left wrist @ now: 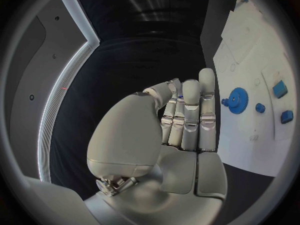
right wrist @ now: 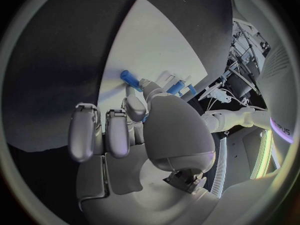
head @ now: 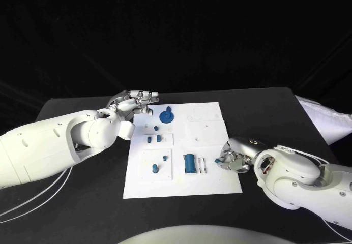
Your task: Assemble the parts on the task board
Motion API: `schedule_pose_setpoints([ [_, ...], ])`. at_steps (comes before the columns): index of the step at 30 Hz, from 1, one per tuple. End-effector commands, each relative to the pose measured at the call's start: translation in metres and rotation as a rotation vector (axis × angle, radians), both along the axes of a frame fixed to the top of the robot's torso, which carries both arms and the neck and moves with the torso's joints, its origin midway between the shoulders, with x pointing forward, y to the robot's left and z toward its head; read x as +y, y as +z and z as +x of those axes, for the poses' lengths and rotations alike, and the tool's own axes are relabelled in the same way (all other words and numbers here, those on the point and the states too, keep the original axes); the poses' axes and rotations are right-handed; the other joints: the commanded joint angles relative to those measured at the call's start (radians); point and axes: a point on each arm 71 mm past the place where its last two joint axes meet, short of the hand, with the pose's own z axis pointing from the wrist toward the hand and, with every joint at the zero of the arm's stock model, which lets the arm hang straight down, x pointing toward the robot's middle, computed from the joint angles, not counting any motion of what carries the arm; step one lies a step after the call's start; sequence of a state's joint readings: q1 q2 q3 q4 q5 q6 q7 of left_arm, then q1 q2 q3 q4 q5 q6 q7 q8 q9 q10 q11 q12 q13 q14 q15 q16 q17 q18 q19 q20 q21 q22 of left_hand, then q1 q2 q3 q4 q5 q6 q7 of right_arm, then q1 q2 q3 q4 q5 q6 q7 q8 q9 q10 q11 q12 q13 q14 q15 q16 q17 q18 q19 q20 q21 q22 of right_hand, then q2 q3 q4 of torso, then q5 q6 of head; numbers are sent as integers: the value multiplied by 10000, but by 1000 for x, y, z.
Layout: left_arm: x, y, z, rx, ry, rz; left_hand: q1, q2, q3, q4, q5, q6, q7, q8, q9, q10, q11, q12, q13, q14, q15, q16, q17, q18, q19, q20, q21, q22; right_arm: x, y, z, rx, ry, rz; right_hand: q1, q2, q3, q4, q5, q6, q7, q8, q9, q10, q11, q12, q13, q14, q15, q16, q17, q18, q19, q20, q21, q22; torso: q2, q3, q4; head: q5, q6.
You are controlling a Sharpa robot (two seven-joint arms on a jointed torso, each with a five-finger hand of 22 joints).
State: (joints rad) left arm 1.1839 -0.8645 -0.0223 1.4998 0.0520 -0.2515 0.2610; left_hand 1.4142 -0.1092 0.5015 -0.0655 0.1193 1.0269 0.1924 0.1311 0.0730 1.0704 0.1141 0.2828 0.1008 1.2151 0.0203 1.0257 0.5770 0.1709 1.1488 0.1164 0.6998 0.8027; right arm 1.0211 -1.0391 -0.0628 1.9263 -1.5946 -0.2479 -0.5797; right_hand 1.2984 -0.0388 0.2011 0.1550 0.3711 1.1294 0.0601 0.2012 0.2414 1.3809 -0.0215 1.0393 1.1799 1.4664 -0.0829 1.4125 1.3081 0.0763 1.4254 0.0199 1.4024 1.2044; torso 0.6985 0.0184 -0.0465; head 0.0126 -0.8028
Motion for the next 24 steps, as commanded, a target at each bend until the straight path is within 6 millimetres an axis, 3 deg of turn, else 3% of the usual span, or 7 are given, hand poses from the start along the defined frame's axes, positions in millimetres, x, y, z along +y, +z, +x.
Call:
schedule_pose_setpoints([
  [1,-3,1,-1,-68,-222,-86,-29,31,-13,-59,41,-78,-24,51,-14,-49,-18,33,-10,-86,-6,-36,-11,121,-84,-2,26,11,1,0,-1,689,-1001,1455,-142,-75,203,38,63,42,-5,7,33,50,21,30,23,639,-31,57,293,-57,77,14,69,12,3,-7,4,1,-5],
  [4,-3,1,-1,-64,-223,-84,-37,35,-6,-70,42,-87,-21,56,-14,-62,-16,45,-12,-93,-4,-40,-26,121,-91,0,29,17,3,-2,-1,1176,-1198,1874,-187,-144,336,60,131,23,4,-7,54,50,28,31,37,637,-27,54,290,-56,75,14,67,10,4,-15,6,3,-27],
  [8,-3,1,-1,-59,-228,-84,-37,35,-6,-70,42,-87,-21,56,-14,-62,-16,45,-12,-93,-4,-40,-26,121,-91,0,29,17,9,-4,-1,1607,-1275,2231,-354,-304,499,101,663,26,19,-3,121,60,41,32,65,634,-17,54,293,-57,77,22,67,16,-2,-21,2,13,-42],
  [18,-3,1,-1,-53,-240,-87,-37,35,-6,-70,42,-87,-21,56,-14,-62,-16,45,-12,-93,-4,-40,-26,121,-91,0,29,17,20,-8,1,2003,-1286,2548,-486,-320,529,168,743,35,26,3,154,74,50,37,78,633,-11,50,288,-59,80,26,70,26,-5,-23,1,19,-28],
  [24,-4,1,-1,-40,-258,-89,-37,35,-6,-70,42,-87,-21,56,-14,-62,-16,45,-12,-93,-4,-40,-26,121,-91,0,29,17,26,-8,2,1952,-1235,2679,-587,-320,541,224,782,48,24,12,180,79,49,25,76,633,-10,50,288,-57,77,28,66,19,4,-4,-4,47,-23],
])
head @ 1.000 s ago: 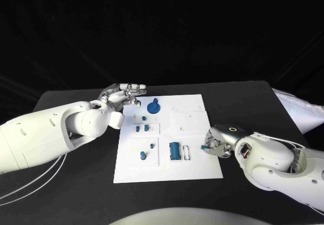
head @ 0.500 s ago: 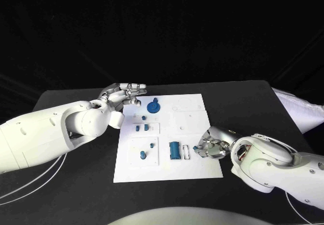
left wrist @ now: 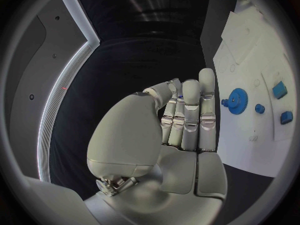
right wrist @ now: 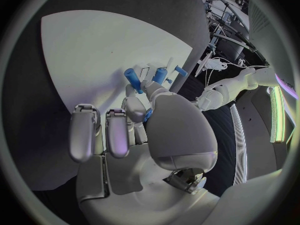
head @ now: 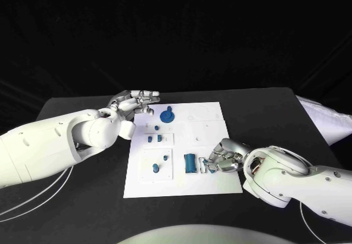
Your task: Assemble the parts on the task board
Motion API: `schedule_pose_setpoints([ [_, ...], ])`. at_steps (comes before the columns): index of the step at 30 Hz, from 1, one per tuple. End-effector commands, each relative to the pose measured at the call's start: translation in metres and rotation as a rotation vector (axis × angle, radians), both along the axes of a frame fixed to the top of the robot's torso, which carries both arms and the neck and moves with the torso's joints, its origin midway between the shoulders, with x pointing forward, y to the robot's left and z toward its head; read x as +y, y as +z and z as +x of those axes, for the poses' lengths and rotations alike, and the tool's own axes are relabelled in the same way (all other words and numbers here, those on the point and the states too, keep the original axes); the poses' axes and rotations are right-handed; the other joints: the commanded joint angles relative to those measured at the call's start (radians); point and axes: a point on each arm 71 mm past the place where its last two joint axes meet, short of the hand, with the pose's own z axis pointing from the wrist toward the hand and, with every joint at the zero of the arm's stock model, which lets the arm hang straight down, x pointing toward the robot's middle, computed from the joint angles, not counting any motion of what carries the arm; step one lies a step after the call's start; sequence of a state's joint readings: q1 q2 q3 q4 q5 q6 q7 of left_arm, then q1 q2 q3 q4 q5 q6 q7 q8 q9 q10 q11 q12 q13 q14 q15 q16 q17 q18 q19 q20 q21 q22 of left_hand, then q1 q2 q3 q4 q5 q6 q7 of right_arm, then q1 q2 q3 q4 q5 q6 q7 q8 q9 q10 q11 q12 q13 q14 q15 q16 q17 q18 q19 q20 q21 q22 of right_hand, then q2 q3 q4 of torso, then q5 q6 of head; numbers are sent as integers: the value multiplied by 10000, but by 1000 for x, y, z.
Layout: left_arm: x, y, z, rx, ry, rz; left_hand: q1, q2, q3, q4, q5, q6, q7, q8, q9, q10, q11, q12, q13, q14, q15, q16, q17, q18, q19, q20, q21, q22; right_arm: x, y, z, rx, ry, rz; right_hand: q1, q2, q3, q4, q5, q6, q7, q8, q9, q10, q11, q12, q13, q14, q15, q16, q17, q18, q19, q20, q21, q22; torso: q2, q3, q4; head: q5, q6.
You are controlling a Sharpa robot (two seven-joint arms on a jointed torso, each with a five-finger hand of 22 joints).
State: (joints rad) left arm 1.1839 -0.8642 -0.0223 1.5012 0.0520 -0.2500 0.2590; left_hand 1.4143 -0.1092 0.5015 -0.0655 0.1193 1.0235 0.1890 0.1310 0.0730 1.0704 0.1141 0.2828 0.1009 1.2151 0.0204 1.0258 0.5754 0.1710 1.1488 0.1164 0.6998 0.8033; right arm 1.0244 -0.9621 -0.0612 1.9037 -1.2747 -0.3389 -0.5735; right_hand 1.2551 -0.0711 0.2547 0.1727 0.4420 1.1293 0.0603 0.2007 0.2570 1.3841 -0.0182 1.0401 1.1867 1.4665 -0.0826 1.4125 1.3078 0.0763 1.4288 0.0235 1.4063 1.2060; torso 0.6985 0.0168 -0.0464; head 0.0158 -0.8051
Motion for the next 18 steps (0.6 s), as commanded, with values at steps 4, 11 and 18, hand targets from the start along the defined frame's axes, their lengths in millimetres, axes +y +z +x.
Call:
schedule_pose_setpoints([
  [4,-3,1,-1,-56,-227,-83,-37,35,-6,-71,42,-53,13,56,-14,-62,-16,45,-13,-93,-5,-41,-9,121,-91,0,29,11,5,1,1,-58,-70,323,-188,0,4,66,82,54,21,21,32,51,16,22,13,632,-13,51,292,-57,44,-7,29,8,-1,14,-7,15,5],
  [11,-4,1,-1,-49,-245,-87,-37,35,-6,-71,42,-53,13,56,-14,-62,-16,45,-13,-93,-5,-41,-9,121,-91,0,29,11,9,0,1,8,68,247,-306,13,-1,141,94,84,10,40,66,74,11,50,40,632,-16,51,294,-59,48,-7,33,17,0,18,-11,25,-8],
  [18,-3,1,-1,-32,-259,-86,-37,35,-6,-71,42,-53,13,56,-14,-62,-16,45,-13,-93,-5,-41,-9,121,-91,0,29,11,9,-2,2,46,231,10,-506,58,-43,264,112,224,-47,126,148,207,-30,298,231,648,-41,109,380,-78,92,-19,84,131,4,19,-16,28,-22],
])
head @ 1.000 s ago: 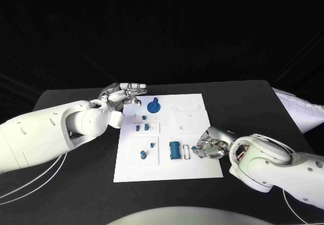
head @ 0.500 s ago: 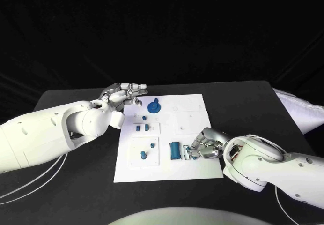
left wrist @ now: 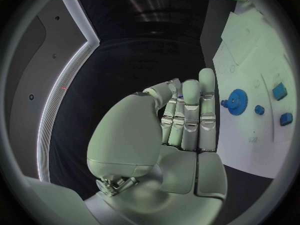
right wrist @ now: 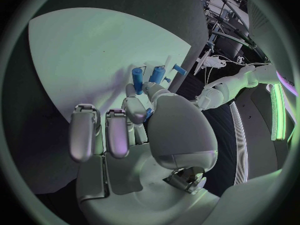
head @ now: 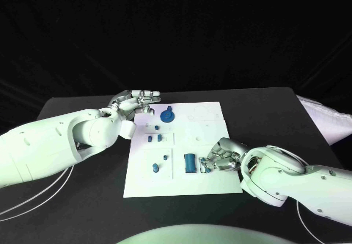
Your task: Assemble the parts on the task board
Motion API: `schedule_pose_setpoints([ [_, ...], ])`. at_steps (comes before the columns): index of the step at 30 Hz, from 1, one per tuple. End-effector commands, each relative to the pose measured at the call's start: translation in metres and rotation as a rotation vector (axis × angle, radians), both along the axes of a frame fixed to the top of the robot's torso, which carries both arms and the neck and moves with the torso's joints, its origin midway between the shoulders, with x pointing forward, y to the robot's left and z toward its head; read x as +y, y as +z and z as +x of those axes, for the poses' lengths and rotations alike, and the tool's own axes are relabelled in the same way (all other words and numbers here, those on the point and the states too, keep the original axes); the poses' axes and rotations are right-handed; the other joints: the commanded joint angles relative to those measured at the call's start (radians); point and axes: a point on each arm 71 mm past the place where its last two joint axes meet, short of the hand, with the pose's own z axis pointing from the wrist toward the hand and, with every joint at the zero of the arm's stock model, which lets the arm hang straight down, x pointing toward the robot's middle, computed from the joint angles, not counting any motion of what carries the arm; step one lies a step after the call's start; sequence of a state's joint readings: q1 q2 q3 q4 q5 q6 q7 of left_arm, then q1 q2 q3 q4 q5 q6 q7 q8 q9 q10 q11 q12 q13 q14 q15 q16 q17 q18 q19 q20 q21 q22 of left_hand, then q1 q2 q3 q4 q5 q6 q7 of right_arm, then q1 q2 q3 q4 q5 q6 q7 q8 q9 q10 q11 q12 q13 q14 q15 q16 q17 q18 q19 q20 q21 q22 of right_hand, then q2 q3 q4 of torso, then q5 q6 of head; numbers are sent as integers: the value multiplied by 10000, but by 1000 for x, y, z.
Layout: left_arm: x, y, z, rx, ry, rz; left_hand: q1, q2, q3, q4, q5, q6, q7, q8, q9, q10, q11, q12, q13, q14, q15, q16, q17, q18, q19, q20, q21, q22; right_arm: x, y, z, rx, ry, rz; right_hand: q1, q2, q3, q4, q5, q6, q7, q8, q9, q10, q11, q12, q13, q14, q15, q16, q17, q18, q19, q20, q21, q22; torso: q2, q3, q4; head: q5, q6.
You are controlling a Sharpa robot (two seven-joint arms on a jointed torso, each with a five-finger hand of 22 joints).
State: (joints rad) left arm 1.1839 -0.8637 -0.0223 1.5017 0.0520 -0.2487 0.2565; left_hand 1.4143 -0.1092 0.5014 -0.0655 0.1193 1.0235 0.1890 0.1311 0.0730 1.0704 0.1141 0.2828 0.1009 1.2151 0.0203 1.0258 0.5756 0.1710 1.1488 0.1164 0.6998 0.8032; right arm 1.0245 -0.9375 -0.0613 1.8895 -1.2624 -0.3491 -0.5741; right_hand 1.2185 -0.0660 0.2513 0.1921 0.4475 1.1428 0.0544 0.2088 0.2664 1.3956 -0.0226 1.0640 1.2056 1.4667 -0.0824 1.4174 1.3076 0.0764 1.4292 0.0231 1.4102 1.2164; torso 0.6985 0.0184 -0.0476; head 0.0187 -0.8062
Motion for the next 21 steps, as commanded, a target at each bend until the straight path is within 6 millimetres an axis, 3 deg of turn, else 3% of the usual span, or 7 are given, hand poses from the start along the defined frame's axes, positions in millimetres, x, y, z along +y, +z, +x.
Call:
schedule_pose_setpoints([
  [1,-3,1,-1,-45,-245,-86,-49,38,-5,-70,42,-57,15,59,-14,-69,-14,51,-14,-95,-2,-42,-16,121,-94,1,30,14,3,0,-1,3,289,-178,-181,12,-26,93,62,126,-5,70,75,132,1,140,104,652,-53,76,408,-84,102,-21,60,60,4,3,-3,-1,-11],
  [14,-3,0,-1,31,-326,-87,-85,38,-5,-70,40,-76,21,63,-16,-96,-7,64,-18,-99,4,-39,-23,119,-104,7,31,21,5,0,0,-171,362,-327,-586,-10,-319,340,-245,184,-39,166,196,219,-30,261,232,655,-86,95,437,-89,112,-64,71,86,-7,-7,-1,4,-27],
  [21,-3,0,-1,69,-365,-85,-82,44,4,-78,44,-84,22,63,-17,-107,-6,67,-21,-105,4,-45,-38,121,-106,7,32,23,6,2,0,-363,362,-322,-1140,-150,-916,749,-420,174,-24,200,265,215,-9,225,245,648,-69,80,422,-89,109,-56,64,85,1,-3,-4,-9,-16],
])
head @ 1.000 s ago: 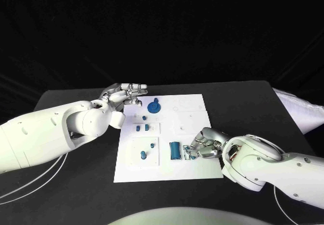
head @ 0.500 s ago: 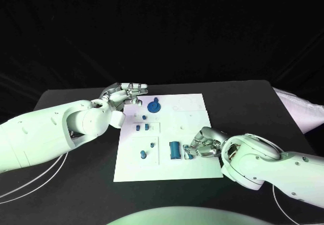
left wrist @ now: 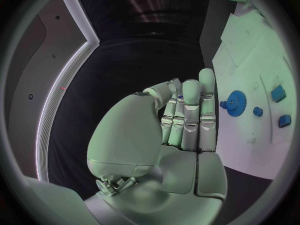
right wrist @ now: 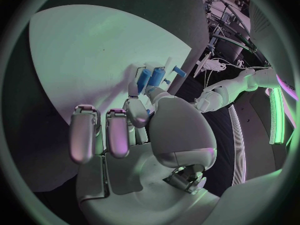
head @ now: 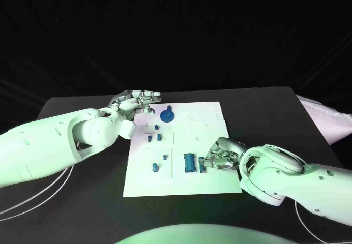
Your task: Assemble the parts on the task board
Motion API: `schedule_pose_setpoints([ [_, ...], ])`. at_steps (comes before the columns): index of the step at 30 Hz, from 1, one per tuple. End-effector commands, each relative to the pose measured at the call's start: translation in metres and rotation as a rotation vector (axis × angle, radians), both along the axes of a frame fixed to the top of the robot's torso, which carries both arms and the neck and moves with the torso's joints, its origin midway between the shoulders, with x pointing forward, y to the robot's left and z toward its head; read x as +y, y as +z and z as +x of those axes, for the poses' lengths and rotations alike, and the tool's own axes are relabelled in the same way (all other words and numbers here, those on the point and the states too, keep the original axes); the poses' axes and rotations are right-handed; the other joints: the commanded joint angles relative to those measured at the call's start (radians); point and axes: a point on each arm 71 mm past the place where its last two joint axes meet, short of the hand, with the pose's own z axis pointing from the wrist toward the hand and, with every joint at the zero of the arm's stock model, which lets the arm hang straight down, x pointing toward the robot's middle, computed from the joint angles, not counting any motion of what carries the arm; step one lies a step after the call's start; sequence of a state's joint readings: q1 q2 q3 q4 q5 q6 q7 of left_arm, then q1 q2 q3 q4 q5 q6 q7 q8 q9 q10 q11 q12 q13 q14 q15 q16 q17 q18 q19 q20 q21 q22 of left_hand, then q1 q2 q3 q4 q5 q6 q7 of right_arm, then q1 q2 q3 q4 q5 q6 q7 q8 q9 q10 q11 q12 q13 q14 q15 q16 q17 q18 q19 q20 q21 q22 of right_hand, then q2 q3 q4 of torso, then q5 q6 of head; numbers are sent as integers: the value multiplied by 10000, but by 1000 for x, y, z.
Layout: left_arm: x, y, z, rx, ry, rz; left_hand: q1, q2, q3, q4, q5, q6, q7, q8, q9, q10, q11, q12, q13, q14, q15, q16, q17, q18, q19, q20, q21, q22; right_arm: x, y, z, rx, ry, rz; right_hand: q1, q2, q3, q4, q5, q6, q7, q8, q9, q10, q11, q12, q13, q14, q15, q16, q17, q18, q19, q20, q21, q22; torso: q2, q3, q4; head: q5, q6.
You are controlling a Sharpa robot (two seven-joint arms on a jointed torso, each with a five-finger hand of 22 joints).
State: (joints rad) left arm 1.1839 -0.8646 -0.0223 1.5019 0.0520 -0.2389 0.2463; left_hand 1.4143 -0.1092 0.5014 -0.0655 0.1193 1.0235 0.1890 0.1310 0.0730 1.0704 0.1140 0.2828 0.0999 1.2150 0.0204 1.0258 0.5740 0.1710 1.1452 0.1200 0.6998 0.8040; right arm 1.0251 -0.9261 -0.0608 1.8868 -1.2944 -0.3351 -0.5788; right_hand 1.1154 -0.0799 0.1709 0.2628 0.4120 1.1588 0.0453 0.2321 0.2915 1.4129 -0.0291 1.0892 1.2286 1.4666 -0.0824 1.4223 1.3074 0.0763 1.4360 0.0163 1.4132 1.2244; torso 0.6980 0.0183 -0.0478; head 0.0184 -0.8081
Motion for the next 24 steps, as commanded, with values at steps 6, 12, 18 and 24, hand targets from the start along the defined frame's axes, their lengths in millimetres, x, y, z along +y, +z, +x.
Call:
schedule_pose_setpoints([
  [6,-3,1,-1,-7,-326,-55,-70,57,25,-95,50,-95,23,65,-18,-124,-4,72,-15,-124,3,-68,-69,123,-76,-29,34,20,1,2,0,-363,134,-83,-356,16,-796,251,-899,-28,48,-7,93,24,47,-72,36,641,-78,8,400,-84,32,10,19,-7,2,1,-3,-9,8],
  [12,-3,0,-1,-1,-342,-49,-73,55,29,-100,50,-104,27,64,-19,-135,-1,74,-17,-129,4,-69,-70,123,-81,-28,35,22,-1,4,-2,-480,261,-117,-244,39,-972,185,-1017,-46,45,2,122,21,44,-78,51,641,-80,6,402,-84,32,8,17,-4,1,8,0,-31,-2],
  [18,-3,0,-1,6,-340,-42,-77,52,33,-106,50,-113,32,63,-21,-147,4,75,-20,-141,7,-81,-92,122,-86,-27,35,24,-5,4,-5,-383,620,-319,539,-42,-1281,-256,-1496,-79,56,29,194,14,45,-92,89,646,-79,16,426,-88,36,8,18,20,8,16,-7,-37,-4],
  [24,-3,0,-1,16,-354,-42,-77,52,33,-106,50,-113,32,63,-21,-147,4,75,-20,-141,7,-81,-92,122,-86,-27,35,24,-8,3,-6,-308,718,-497,914,36,-1444,-503,-1949,-97,63,37,231,2,53,-127,94,643,-72,2,413,-85,26,14,5,8,-2,5,-9,-46,-2],
])
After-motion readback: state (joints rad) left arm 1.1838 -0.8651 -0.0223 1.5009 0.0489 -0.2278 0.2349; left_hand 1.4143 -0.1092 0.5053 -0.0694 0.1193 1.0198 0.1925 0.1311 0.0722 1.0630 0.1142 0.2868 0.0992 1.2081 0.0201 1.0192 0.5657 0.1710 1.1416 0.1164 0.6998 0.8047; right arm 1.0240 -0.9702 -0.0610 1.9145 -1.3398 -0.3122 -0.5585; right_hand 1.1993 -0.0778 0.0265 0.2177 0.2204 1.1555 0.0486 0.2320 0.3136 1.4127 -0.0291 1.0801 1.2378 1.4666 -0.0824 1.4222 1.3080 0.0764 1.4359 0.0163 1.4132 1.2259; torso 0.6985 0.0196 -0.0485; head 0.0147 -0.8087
